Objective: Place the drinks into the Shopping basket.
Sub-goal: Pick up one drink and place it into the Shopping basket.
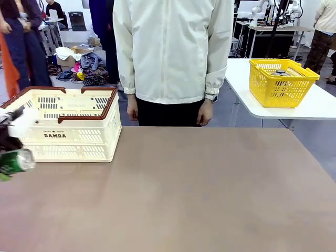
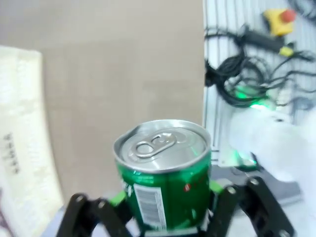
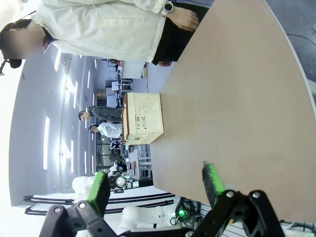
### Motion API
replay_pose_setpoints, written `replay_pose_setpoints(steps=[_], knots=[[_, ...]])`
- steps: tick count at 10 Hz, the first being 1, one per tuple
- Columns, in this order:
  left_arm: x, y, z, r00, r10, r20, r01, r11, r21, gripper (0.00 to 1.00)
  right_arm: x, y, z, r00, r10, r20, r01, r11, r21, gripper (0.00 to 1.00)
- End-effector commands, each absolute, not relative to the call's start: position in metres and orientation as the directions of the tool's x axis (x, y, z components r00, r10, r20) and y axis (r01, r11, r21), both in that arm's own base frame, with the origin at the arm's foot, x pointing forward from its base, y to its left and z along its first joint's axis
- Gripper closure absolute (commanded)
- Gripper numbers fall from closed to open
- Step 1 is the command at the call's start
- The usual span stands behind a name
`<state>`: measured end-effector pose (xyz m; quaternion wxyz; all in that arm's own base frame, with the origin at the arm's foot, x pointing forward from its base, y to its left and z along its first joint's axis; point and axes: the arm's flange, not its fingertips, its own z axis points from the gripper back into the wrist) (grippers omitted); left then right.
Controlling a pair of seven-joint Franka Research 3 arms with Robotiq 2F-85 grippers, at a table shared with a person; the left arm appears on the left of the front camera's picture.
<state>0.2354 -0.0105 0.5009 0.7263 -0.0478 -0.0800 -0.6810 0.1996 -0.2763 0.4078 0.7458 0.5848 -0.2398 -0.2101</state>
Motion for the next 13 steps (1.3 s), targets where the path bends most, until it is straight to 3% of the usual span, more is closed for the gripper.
replay_pose_setpoints(steps=[1, 2, 6, 7, 10, 12, 13], knots=[[0.244, -0.008, 0.511, 0.042, -0.960, 0.278, 0.995, 0.064, 0.071, 1.00, 0.196, -0.278, 0.410, 0.802, -0.583, 0.127, 0.019, 0.238, 0.971, 0.00], [0.235, -0.010, 0.501, 0.060, -0.982, 0.181, 0.997, 0.068, 0.040, 1.00, 0.196, -0.278, 0.410, 0.802, -0.583, 0.127, 0.019, 0.238, 0.971, 0.00], [0.237, -0.009, 0.502, 0.051, -0.979, 0.198, 0.998, 0.059, 0.034, 1.00, 0.196, -0.278, 0.410, 0.802, -0.583, 0.127, 0.019, 0.238, 0.971, 0.00], [0.270, -0.005, 0.526, 0.084, -0.973, 0.217, 0.996, 0.089, 0.015, 1.00, 0.196, -0.278, 0.410, 0.802, -0.583, 0.127, 0.019, 0.238, 0.971, 0.00], [0.392, -0.005, 0.584, 0.011, -0.968, 0.252, 0.999, 0.022, 0.041, 1.00, 0.196, -0.278, 0.410, 0.802, -0.583, 0.127, 0.019, 0.238, 0.971, 0.00], [0.484, -0.030, 0.591, -0.021, -0.965, 0.262, 1.000, -0.019, 0.011, 1.00, 0.196, -0.278, 0.410, 0.802, -0.583, 0.127, 0.019, 0.238, 0.971, 0.00], [0.523, -0.041, 0.585, 0.048, -0.970, 0.238, 0.997, 0.062, 0.052, 1.00, 0.196, -0.278, 0.410, 0.802, -0.583, 0.127, 0.019, 0.238, 0.971, 0.00]])
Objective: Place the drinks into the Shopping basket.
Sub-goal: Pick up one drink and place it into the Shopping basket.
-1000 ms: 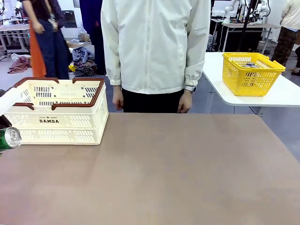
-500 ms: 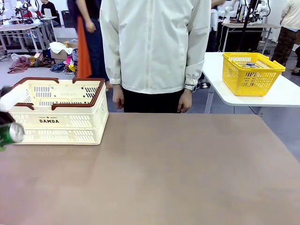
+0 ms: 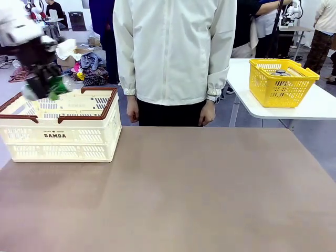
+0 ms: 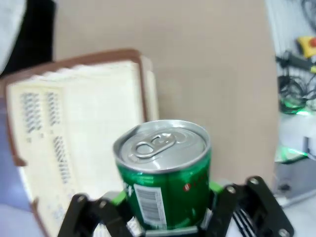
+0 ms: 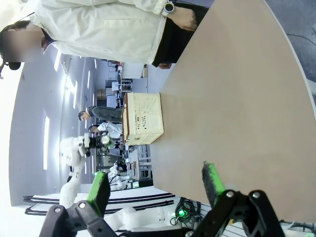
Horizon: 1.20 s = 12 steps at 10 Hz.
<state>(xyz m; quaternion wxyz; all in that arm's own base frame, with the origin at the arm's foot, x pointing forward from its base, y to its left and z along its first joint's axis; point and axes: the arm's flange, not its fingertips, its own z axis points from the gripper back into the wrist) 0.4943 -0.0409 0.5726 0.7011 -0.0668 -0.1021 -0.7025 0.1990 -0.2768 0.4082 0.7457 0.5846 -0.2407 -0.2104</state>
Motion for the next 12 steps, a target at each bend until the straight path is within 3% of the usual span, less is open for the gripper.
replay_pose_setpoints(steps=[1, 2, 4, 5, 6, 9, 12], knots=[[0.556, -0.050, 0.572, 0.111, -0.970, 0.215, 0.990, 0.128, 0.067, 1.00, 0.196, -0.278, 0.410, 0.802, -0.583, 0.127, 0.019, 0.238, 0.971, 0.00], [0.583, -0.056, 0.550, 0.180, -0.973, 0.146, 0.979, 0.191, 0.067, 1.00, 0.196, -0.278, 0.410, 0.802, -0.583, 0.127, 0.019, 0.238, 0.971, 0.00], [0.603, -0.057, 0.512, 0.129, -0.989, 0.078, 0.991, 0.131, 0.018, 1.00, 0.196, -0.278, 0.410, 0.802, -0.583, 0.127, 0.019, 0.238, 0.971, 0.00], [0.603, -0.053, 0.504, 0.146, -0.989, 0.022, 0.987, 0.144, -0.074, 1.00, 0.196, -0.278, 0.410, 0.802, -0.583, 0.127, 0.019, 0.238, 0.971, 0.00], [0.603, -0.058, 0.506, 0.134, -0.982, 0.131, 0.989, 0.141, 0.041, 1.00, 0.196, -0.278, 0.410, 0.802, -0.583, 0.127, 0.019, 0.238, 0.971, 0.00], [0.607, -0.057, 0.489, 0.137, -0.987, 0.089, 0.991, 0.137, 0.000, 1.00, 0.196, -0.278, 0.410, 0.802, -0.583, 0.127, 0.019, 0.238, 0.971, 0.00], [0.616, -0.047, 0.439, 0.133, -0.985, 0.111, 0.985, 0.143, 0.091, 1.00, 0.196, -0.278, 0.410, 0.802, -0.583, 0.127, 0.019, 0.238, 0.971, 0.00]])
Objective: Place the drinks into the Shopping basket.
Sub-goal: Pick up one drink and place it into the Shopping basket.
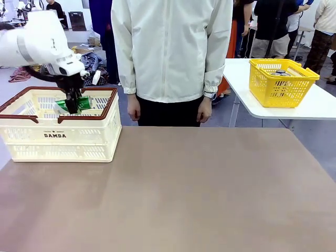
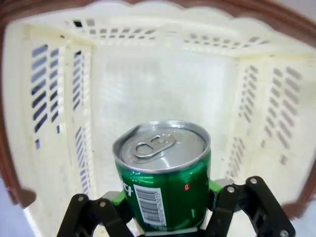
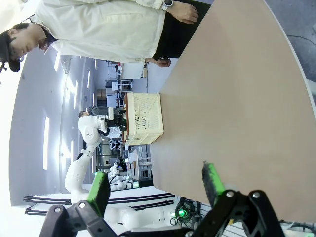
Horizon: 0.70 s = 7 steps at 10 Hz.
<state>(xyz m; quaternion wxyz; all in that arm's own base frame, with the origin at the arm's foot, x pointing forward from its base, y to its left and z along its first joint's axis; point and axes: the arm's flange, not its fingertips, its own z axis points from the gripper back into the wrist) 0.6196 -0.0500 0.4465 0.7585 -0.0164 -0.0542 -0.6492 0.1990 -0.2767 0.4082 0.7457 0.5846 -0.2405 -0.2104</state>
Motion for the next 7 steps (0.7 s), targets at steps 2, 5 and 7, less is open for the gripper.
replay_pose_setpoints(steps=[2, 5, 7], knots=[[0.624, -0.047, 0.418, 0.112, -0.989, 0.099, 0.989, 0.121, 0.088, 1.00, 0.196, -0.278, 0.410, 0.802, -0.583, 0.127, 0.019, 0.238, 0.971, 0.00], [0.636, -0.046, 0.384, 0.118, -0.990, 0.072, 0.993, 0.119, 0.012, 1.00, 0.196, -0.278, 0.410, 0.802, -0.583, 0.127, 0.019, 0.238, 0.971, 0.00], [0.643, -0.039, 0.382, 0.140, -0.985, 0.104, 0.990, 0.140, -0.012, 1.00, 0.196, -0.278, 0.410, 0.802, -0.583, 0.127, 0.019, 0.238, 0.971, 0.00]])
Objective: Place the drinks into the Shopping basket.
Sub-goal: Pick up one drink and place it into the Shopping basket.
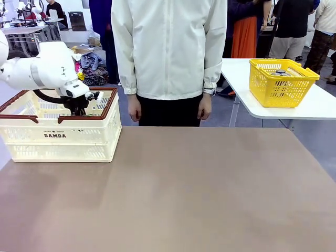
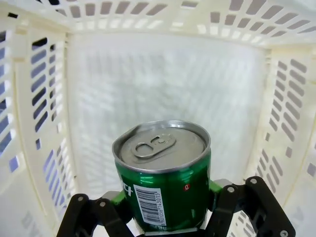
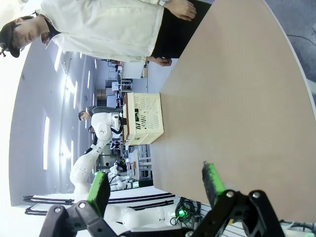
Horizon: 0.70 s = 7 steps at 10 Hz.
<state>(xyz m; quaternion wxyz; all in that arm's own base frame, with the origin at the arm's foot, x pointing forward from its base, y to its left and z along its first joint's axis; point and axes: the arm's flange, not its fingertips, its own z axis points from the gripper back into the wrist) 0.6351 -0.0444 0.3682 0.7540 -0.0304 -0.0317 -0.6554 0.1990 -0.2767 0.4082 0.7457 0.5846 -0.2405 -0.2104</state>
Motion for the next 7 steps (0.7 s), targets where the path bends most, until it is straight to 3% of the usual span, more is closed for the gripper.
replay_pose_setpoints(steps=[1, 2, 3, 4, 7], knots=[[0.6451, -0.0368, 0.3827, 0.140, -0.983, 0.116, 0.990, 0.140, -0.016, 1.00, 0.1960, -0.2777, 0.4101, 0.802, -0.583, 0.127, 0.019, 0.238, 0.971, 0.00], [0.6459, -0.0358, 0.3828, 0.136, -0.983, 0.126, 0.991, 0.135, -0.019, 1.00, 0.1960, -0.2777, 0.4101, 0.802, -0.583, 0.127, 0.019, 0.238, 0.971, 0.00], [0.6469, -0.0359, 0.3815, 0.135, -0.984, 0.119, 0.991, 0.133, -0.030, 0.56, 0.1960, -0.2777, 0.4101, 0.802, -0.583, 0.127, 0.019, 0.238, 0.971, 0.00], [0.6464, -0.0363, 0.3814, 0.132, -0.984, 0.116, 0.991, 0.129, -0.033, 0.00, 0.1960, -0.2777, 0.4101, 0.802, -0.583, 0.127, 0.019, 0.238, 0.971, 0.00], [0.6439, -0.0336, 0.3847, 0.134, -0.983, 0.128, 0.991, 0.132, -0.022, 0.00, 0.1960, -0.2777, 0.4101, 0.802, -0.583, 0.127, 0.019, 0.238, 0.971, 0.00]])
